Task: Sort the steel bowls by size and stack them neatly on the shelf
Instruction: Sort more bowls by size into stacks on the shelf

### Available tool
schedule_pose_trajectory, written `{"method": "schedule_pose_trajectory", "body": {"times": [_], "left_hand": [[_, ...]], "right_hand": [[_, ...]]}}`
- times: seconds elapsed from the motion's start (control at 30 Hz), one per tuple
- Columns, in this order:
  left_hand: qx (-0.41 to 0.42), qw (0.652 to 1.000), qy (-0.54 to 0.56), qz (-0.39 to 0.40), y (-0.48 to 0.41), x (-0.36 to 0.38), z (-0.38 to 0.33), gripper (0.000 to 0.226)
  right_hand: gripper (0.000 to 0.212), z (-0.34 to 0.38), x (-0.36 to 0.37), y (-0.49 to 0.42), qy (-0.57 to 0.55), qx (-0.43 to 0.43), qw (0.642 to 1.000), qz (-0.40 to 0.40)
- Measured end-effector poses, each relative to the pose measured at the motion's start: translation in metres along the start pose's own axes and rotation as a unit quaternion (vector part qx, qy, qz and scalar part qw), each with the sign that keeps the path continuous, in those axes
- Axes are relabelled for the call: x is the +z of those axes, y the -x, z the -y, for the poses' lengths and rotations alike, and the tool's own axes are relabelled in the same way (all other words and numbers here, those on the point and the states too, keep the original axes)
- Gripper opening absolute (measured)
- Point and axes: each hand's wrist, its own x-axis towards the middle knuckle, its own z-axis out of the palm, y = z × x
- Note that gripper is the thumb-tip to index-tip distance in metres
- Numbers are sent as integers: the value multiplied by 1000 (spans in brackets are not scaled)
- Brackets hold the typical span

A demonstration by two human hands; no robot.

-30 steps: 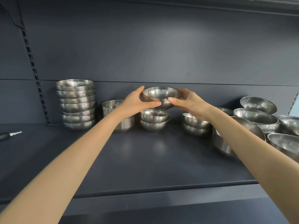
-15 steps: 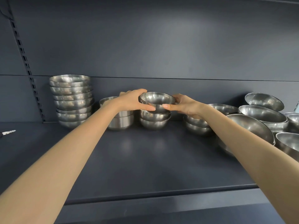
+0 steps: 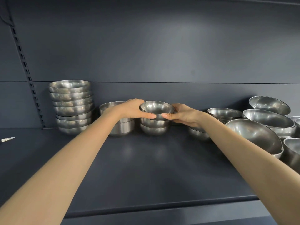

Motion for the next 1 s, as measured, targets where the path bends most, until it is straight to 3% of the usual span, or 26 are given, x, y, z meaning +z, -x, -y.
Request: {"method": "schedule_pose_trajectory", "body": {"times": [0.33, 0.47, 0.53, 0.7, 1.0], "left_hand": [[-3, 992, -123, 22, 1, -1, -4, 59], [42, 985, -165, -14, 6, 5, -9, 78], [76, 986, -139, -43, 10, 5, -10, 70], [125, 984, -98, -80, 19, 10, -13, 22], [132, 987, -36, -82, 17, 17, -12, 11]], "right_hand": [[44, 0, 5, -2, 11, 14, 1000, 12], [44, -1, 3, -1, 8, 27, 1000, 2], [47, 1, 3, -1, 16, 31, 999, -2], [48, 2, 5, 5, 13, 40, 999, -15], [53, -1, 6, 9, -10, 44, 998, -35]]}}
